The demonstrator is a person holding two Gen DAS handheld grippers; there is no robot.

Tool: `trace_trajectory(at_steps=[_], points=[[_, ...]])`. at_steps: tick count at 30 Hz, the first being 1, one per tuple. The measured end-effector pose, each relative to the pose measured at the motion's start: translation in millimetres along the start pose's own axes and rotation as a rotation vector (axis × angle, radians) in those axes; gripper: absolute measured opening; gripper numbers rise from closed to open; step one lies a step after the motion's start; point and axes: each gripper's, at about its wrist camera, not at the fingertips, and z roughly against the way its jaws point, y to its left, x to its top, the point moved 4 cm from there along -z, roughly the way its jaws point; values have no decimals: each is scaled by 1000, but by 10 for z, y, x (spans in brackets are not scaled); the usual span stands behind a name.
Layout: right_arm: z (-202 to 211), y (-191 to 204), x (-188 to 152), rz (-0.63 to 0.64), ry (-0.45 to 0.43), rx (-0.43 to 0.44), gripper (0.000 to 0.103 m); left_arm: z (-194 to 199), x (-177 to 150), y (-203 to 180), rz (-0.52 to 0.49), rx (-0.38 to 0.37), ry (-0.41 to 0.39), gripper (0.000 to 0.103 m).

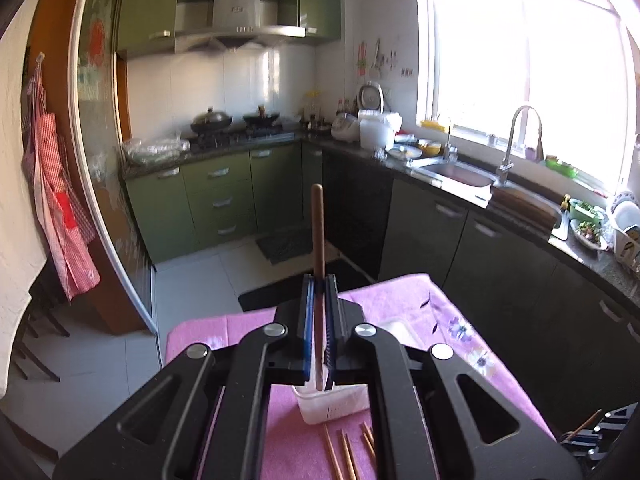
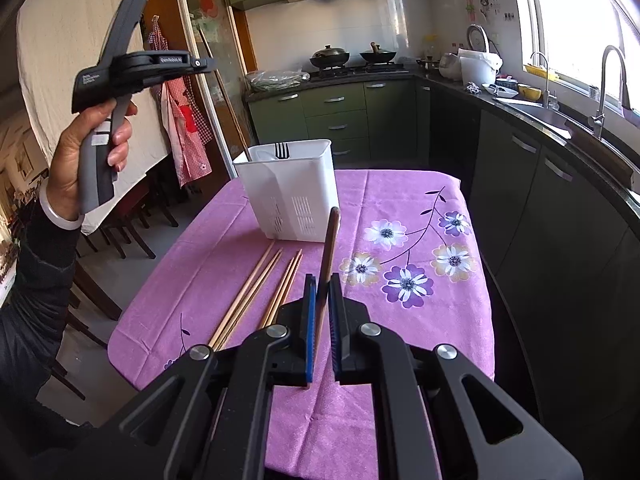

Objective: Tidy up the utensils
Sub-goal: 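Carry the chopsticks to the caddy and drop them in with both tools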

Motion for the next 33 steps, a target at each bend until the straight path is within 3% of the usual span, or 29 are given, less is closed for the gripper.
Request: trace_trajectory(at_steps=[8, 10, 13, 17, 21, 23, 27, 33], points=[[-51, 88, 217, 25, 0, 26, 7, -314, -395, 67, -1, -9, 100, 7], [-80, 138, 347, 36, -3, 40, 7, -262, -427, 87, -1, -17, 96, 18], [-96, 216, 600, 51, -26, 57, 6, -34, -458, 118, 7, -16, 60, 22], [-1, 305, 1096, 57, -124, 74, 6, 363, -522, 150, 6, -18, 8, 24], [125, 363, 1707, 33, -267, 89, 6, 722, -657, 170, -8, -13, -17, 37], [105, 350, 1969, 5, -316, 97, 7, 869, -765, 188, -15, -12, -22, 39], [-177, 255, 2359, -45, -366, 51, 7, 1020, -947, 230, -25, -3, -11, 39], [-963, 93, 2388, -85, -265, 14, 6, 1005, -1222, 304, -19, -7, 52, 39]])
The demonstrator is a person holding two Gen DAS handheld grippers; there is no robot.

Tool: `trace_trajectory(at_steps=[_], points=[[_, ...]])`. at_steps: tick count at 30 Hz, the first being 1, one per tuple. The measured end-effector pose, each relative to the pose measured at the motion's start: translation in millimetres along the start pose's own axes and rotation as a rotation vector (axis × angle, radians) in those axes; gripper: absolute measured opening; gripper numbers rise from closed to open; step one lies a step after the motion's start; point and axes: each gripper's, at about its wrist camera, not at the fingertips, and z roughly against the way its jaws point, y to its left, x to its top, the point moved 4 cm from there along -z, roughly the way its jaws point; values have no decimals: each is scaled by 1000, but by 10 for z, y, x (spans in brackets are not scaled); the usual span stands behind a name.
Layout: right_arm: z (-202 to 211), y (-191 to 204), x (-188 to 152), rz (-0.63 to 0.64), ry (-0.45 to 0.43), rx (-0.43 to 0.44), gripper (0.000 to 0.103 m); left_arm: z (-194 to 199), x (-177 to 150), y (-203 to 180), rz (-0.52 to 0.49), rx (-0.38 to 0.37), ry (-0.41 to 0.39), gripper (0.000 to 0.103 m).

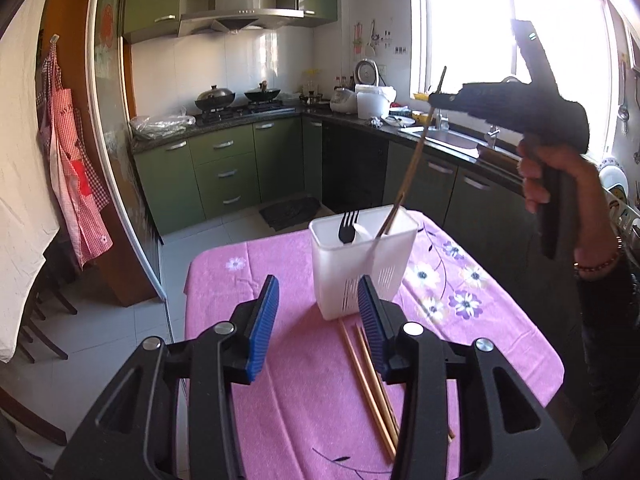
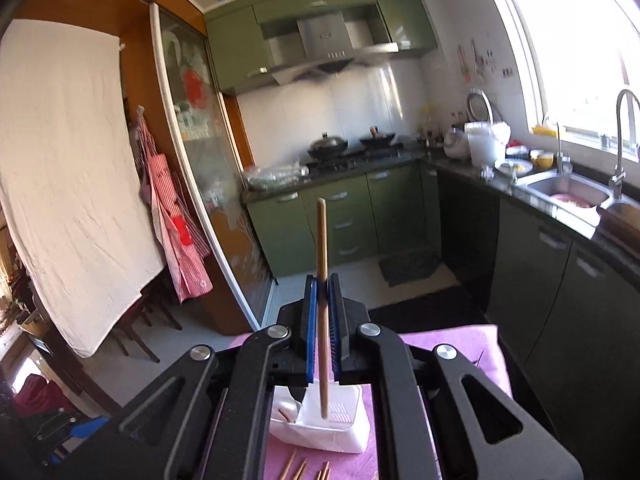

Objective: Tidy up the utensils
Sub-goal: 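Carry the chopsticks to the caddy and drop them in with both tools, then return the left tool to the chopsticks and grasp one upright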

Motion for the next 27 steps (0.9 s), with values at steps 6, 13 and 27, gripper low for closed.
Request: trace_trajectory(at_steps=[6, 13, 27], points=[[-323, -92, -350, -2, 113, 3, 8, -151, -175, -41, -4, -13, 67, 39], [292, -31, -523, 49, 51, 17, 17, -350, -304, -200, -6, -44, 148, 40], [794, -399, -2191, 24, 308, 0, 20, -1649, -971, -375, 75, -60, 547, 26]])
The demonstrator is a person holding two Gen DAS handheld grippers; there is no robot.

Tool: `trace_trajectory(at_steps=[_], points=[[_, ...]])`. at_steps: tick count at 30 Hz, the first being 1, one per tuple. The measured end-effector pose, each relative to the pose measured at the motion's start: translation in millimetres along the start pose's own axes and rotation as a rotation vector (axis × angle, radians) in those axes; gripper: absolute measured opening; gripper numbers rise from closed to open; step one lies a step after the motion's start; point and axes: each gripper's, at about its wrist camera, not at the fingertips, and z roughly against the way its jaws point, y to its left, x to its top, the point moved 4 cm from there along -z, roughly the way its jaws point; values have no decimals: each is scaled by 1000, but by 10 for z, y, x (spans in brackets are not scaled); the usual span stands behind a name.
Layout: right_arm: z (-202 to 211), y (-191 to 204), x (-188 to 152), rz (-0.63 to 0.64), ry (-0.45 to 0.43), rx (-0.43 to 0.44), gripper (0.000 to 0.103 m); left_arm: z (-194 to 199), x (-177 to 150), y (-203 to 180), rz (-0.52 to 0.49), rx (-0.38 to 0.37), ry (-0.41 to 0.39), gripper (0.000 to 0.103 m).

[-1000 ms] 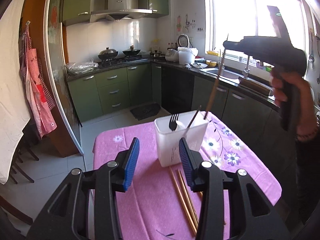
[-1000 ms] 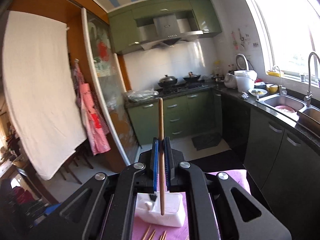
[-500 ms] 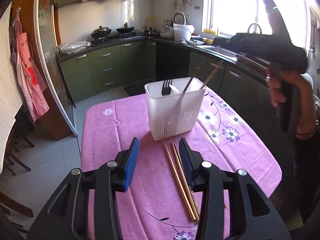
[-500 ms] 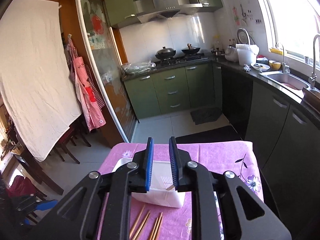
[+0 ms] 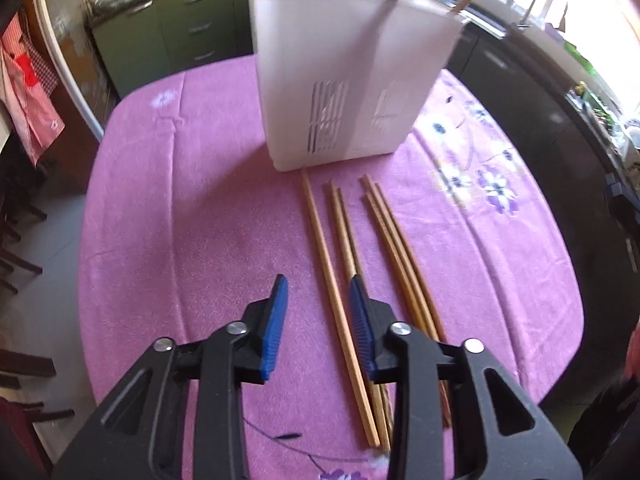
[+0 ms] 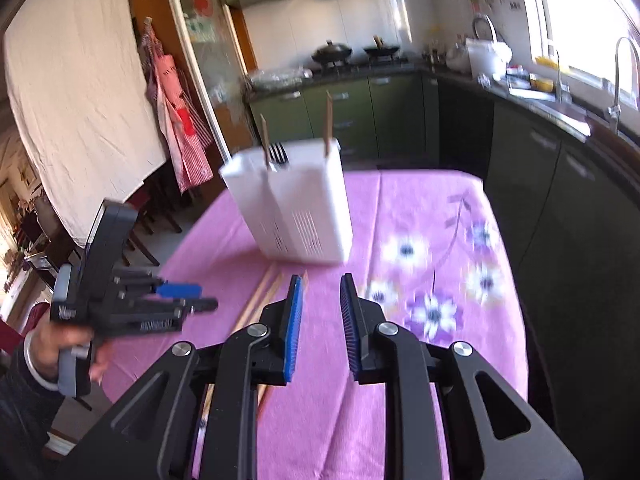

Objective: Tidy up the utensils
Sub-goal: 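Return the left tool to the chopsticks and grasp one upright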

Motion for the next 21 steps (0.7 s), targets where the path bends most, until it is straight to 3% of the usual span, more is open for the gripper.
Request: trace_trajectory(at_steps=[8, 14, 17, 21], points=[[-275, -264, -366, -90, 84, 44, 20, -397, 132, -12, 29, 32, 84, 21], [-360, -293, -363, -104, 96, 60, 20, -494, 182, -100, 13, 47, 110, 20], [-365, -278, -372, -107, 102, 69, 20, -565, 193, -132, 3, 64, 138, 11], [-350, -279, -365, -107, 105, 73, 26, -583, 177, -207, -22, 88, 156, 8]])
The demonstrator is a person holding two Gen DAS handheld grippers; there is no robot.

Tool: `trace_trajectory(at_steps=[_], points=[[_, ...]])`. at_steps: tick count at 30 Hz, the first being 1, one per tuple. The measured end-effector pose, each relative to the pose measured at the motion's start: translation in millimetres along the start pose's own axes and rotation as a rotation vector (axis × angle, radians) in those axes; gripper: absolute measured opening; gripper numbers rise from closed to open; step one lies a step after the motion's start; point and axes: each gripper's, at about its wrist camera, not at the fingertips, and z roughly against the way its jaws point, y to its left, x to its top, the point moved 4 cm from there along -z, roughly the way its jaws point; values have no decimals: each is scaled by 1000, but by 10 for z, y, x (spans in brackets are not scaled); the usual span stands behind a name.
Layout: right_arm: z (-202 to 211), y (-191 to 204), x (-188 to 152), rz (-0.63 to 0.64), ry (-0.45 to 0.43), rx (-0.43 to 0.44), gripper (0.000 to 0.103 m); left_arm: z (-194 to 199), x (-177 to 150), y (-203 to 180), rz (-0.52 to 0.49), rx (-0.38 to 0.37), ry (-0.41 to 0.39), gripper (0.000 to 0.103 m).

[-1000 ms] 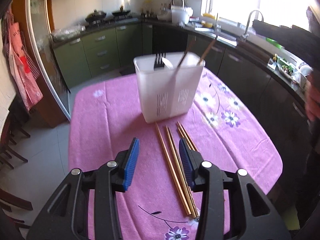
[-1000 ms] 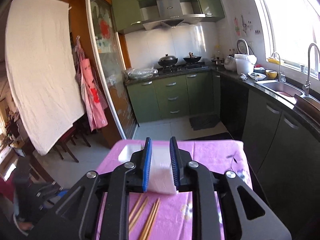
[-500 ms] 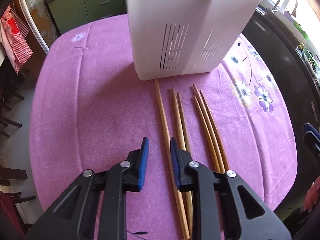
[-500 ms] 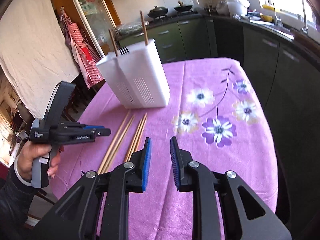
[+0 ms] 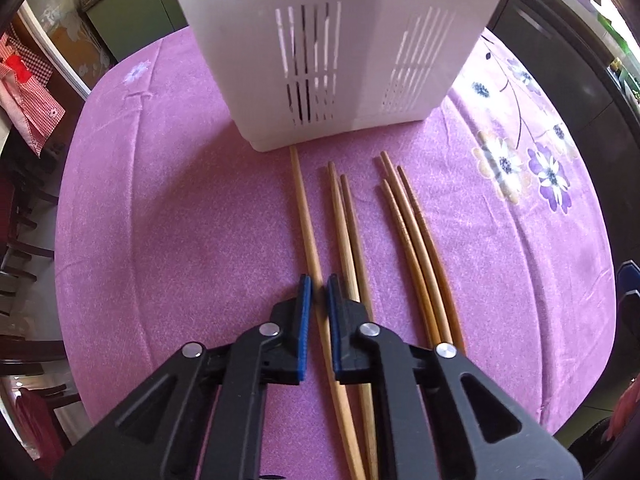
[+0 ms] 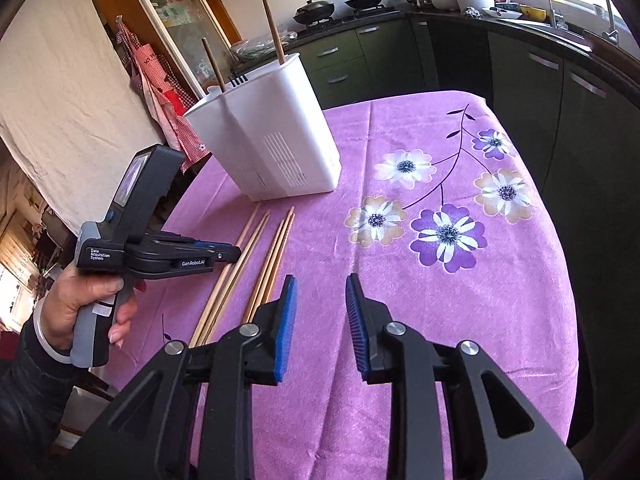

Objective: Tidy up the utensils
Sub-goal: 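Return the left tool to the chopsticks and grasp one upright, then lift the chopstick with the left tool while the right tool grasps another chopstick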

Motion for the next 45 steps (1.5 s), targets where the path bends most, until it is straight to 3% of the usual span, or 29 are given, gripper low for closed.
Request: trace_trajectory(at_steps=[5, 9, 15, 20, 28, 41, 45], points=[[35, -5, 3, -5, -10, 2, 26, 7, -19, -12, 8, -19, 0, 7], [63, -14, -9, -7, -14, 2, 26, 180, -43, 37, 10, -43, -47, 7], [131, -26, 7, -15, -30, 1, 26, 716, -134, 120, -1, -76, -164, 7], [123, -6, 9, -8, -26, -3, 26, 1252, -289, 157, -6, -96, -307, 7], [-22, 120, 10, 22, 9, -14, 26, 1756, -689, 298, -24, -43, -487, 7], [-1067, 447, 192, 110, 226, -52, 26, 1725, -962, 338, -34, -28, -528, 7], [-1343, 480, 231, 114, 284, -71, 20, 1725, -978, 349, -41, -29, -527, 7]])
